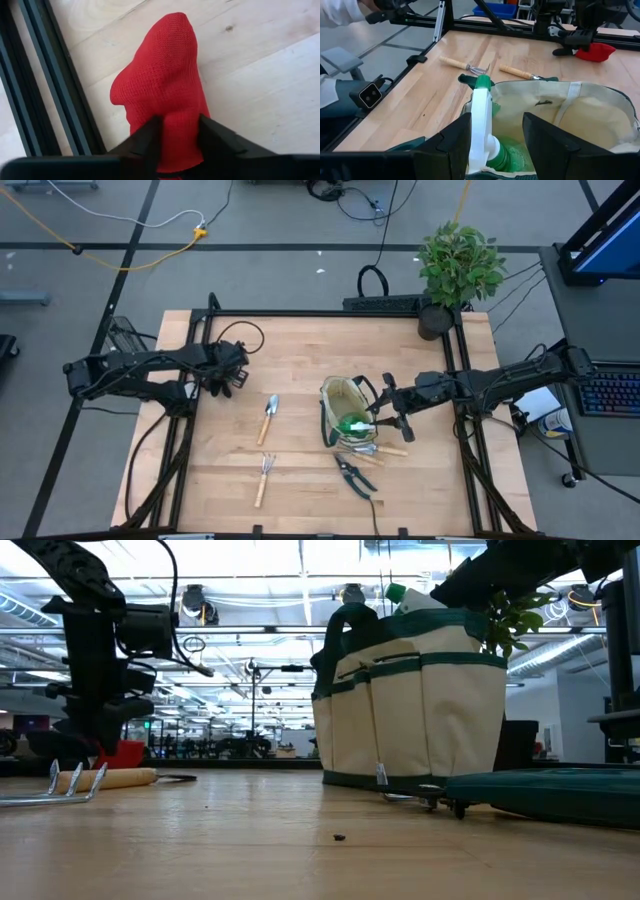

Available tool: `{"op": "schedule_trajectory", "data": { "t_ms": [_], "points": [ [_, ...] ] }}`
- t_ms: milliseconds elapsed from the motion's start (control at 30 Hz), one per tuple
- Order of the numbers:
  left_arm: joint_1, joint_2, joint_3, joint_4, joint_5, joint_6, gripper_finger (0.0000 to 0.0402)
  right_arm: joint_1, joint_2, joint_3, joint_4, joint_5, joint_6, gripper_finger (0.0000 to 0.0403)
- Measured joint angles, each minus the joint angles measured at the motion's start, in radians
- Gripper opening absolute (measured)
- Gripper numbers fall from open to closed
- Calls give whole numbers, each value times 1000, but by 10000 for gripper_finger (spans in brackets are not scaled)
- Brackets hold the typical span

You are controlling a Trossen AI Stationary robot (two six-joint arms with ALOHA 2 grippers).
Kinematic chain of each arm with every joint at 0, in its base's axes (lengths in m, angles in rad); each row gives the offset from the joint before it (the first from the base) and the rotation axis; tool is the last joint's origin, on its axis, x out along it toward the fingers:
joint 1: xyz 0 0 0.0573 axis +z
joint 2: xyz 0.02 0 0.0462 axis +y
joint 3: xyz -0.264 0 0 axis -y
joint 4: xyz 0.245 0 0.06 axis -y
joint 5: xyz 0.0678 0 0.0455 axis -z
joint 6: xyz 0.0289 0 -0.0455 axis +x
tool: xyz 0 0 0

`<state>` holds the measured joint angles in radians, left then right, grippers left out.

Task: Pick & Place Garden tools in Gardening bag
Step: Put the red gloves into the white gardening bag

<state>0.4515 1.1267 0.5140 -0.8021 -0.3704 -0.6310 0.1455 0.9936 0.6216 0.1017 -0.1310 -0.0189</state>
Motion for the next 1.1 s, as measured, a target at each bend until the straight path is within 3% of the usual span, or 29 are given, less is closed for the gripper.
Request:
{"op": "schedule_trajectory", "data": {
  "t_ms": [133,200,400,633,1000,1100],
  "points": [
    [0,0,0,5,1,6,36,0,0,0,0,0,0,171],
    [0,0,0,8,2,21,16,0,0,0,0,0,0,171],
    [-15,1,29,11,17,46,26,0,0,0,0,0,0,171],
    [-116,-9,195,36,10,135,16,0,0,0,0,0,0,171],
    [-402,-9,448,309,77,546,15,0,0,0,0,0,4,171],
    [-452,0,488,420,196,746,15,0,0,0,0,0,7,171]
  ]
}}
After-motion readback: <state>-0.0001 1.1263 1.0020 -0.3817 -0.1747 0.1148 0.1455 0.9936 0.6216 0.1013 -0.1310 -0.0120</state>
